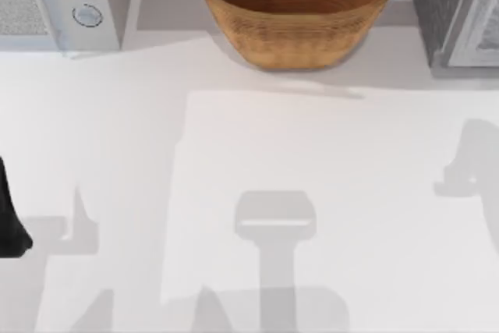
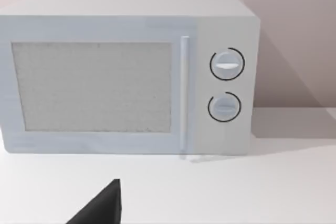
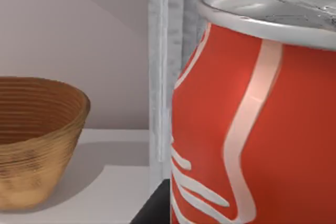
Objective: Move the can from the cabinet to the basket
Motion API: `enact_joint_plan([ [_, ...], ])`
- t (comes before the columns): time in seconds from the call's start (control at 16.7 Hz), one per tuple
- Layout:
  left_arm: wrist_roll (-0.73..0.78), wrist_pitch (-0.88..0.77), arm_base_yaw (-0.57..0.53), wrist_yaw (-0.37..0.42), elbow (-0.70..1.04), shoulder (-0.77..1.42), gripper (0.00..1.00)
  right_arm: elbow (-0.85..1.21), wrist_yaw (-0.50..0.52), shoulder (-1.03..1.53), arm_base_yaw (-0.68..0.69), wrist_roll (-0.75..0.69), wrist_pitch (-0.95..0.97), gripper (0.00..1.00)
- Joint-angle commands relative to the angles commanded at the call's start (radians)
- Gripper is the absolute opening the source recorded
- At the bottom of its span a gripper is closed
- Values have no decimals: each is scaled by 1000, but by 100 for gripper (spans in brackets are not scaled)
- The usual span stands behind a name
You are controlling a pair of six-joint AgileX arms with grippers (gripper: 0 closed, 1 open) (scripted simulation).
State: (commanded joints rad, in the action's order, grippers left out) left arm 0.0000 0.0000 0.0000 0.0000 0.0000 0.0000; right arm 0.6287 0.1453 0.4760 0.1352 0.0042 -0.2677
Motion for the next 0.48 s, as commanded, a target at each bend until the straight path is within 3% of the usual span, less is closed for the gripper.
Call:
enact_joint_plan([
  [0.24,0,0,0,0,0,0,100,-376,-78,-257,-73,-2,144,0],
  [0.48,0,0,0,0,0,0,100,-584,-132,-434,-123,-4,244,0],
])
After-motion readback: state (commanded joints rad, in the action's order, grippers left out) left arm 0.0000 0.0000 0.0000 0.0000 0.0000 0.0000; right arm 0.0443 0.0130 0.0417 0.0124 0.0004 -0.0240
